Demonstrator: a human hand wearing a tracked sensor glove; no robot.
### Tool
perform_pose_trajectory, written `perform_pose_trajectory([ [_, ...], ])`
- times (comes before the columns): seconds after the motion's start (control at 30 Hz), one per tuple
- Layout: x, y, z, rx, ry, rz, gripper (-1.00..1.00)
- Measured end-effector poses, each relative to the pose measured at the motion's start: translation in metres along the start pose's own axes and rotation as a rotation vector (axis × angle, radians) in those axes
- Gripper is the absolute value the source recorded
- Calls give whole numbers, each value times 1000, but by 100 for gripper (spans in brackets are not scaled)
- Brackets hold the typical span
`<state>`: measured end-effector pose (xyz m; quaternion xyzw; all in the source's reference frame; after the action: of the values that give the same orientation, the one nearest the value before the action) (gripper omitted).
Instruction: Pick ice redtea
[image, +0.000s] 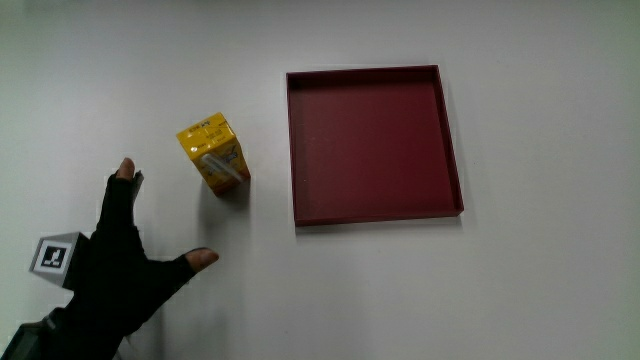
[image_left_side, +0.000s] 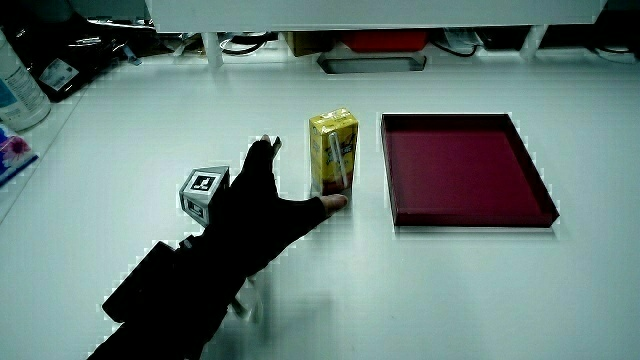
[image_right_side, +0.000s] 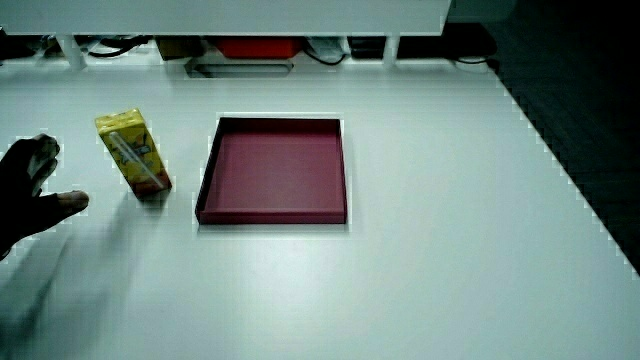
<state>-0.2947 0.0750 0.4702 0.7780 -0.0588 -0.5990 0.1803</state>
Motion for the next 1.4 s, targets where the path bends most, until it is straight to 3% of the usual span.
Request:
perform_pose_trajectory([
  [0.13,-3,14,0,-20,-21,-8,0],
  [0.3,-3,29,-1,-63,-92,-1,0],
  [0.37,4,33,-3,-74,-120,-25,0],
  [0.4,-2,37,-1,-75,-102,-26,0],
  [0.57,1,53,-7,-89,-127,-24,0],
  [0.97,10,78,-17,-84,-165,-33,0],
  [1.3,11,83,-19,-62,-182,-34,0],
  [1.4,10,83,-17,-47,-193,-37,10],
])
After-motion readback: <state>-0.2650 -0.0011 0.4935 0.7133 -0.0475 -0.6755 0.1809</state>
